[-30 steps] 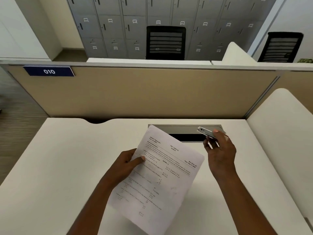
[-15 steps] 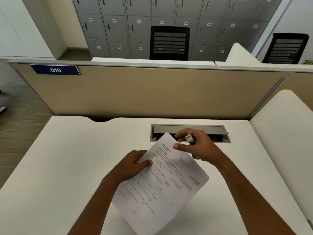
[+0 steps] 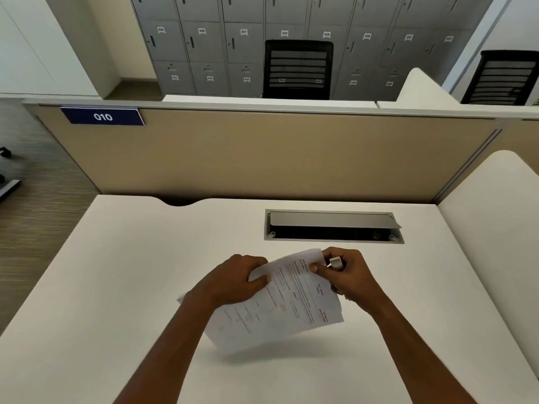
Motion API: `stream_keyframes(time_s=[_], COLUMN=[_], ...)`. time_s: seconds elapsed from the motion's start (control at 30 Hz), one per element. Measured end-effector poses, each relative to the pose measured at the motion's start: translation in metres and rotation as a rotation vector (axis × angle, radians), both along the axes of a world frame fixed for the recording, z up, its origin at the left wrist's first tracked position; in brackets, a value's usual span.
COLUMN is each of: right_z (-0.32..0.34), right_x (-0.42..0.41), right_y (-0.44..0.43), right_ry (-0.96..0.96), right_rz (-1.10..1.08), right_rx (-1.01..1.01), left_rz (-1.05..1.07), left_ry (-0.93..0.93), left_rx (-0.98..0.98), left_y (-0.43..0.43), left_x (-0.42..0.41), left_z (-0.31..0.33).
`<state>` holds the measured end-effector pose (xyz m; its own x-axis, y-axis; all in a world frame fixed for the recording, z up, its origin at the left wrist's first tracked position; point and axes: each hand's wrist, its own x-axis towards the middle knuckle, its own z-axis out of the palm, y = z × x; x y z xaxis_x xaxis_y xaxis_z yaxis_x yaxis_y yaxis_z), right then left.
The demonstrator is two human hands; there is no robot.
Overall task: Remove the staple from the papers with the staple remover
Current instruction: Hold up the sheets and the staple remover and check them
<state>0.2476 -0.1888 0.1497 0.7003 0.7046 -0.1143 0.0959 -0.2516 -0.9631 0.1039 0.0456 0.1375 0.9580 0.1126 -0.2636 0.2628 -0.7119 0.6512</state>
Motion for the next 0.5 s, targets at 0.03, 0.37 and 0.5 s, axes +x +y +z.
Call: stream_keyframes(time_s=[0.03,0.37,0.5], right_z=[-0.002,-0.019,-0.042], right_x=[0.001,0.007,-0.002], right_y=[-0.003,-0.042,-0.042], right_ry=[-0.001,0.033,0.057], right_rz=[-0.021,-0.257,-0.357], right_rx=[0.011,0.098,0.103], left_rz=[-0.003,0.444,0.623], left_ry=[0.002,-0.138,-0.305], left_rx=[0.030,-0.187,-0.247], left_y=[0.004,0.050,0.032], left_x=[-0.003,-0.053,-0.057], left_z=[-0.001,-0.037,-0.058])
